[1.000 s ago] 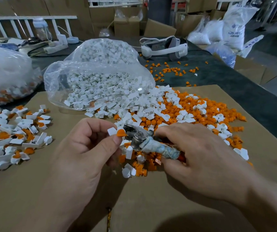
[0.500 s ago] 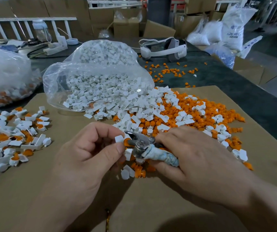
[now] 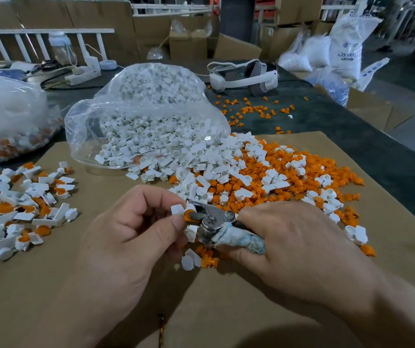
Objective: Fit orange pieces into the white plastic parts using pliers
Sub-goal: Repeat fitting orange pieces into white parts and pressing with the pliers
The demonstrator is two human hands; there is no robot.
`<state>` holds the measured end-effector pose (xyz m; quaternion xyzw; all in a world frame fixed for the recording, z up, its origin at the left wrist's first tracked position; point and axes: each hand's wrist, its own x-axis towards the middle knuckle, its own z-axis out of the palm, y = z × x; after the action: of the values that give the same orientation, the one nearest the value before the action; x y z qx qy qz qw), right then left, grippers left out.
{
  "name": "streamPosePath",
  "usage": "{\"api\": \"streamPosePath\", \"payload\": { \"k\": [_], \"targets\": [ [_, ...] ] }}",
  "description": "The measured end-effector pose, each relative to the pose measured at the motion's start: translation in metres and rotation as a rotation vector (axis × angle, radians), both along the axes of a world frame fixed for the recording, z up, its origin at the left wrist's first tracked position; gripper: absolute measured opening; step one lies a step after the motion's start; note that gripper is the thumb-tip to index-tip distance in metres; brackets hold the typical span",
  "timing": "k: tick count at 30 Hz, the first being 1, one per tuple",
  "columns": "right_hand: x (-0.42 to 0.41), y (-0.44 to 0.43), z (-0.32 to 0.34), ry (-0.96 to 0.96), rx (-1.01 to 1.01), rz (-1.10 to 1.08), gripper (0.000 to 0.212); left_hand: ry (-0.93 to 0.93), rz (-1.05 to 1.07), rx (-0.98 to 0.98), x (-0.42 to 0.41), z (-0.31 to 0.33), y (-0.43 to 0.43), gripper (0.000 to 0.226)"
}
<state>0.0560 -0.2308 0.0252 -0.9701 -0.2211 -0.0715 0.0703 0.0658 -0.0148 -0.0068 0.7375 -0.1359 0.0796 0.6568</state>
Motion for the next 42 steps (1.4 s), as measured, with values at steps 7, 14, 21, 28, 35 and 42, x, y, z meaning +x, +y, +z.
{"api": "streamPosePath", "payload": {
  "k": [7,14,21,28,35,42],
  "targets": [
    [0.001,0.001,-0.005,-0.047,0.035,-0.018,0.048,0.004,0.046,-0.022,-0.003,0.006,-0.003,0.015],
    [0.009,-0.007,-0.008,-0.072,0.028,-0.110,0.064,0.066,0.112,-0.015,0.001,0.002,-0.002,0.012],
    [0.016,-0.007,-0.016,-0.008,-0.162,-0.160,0.073,0.253,-0.018,-0.193,0.003,-0.009,-0.008,0.009],
    [0.009,-0.003,-0.004,-0.040,-0.010,-0.083,0.058,0.234,-0.078,-0.209,0.000,-0.004,-0.008,0.025],
    [-0.004,0.011,0.003,-0.195,0.179,0.173,0.022,0.165,-0.093,-0.079,-0.005,0.000,-0.015,0.057],
    [-0.006,0.011,0.006,-0.157,0.081,0.193,0.013,0.207,-0.122,-0.048,-0.007,-0.012,-0.013,0.059]
  ]
}}
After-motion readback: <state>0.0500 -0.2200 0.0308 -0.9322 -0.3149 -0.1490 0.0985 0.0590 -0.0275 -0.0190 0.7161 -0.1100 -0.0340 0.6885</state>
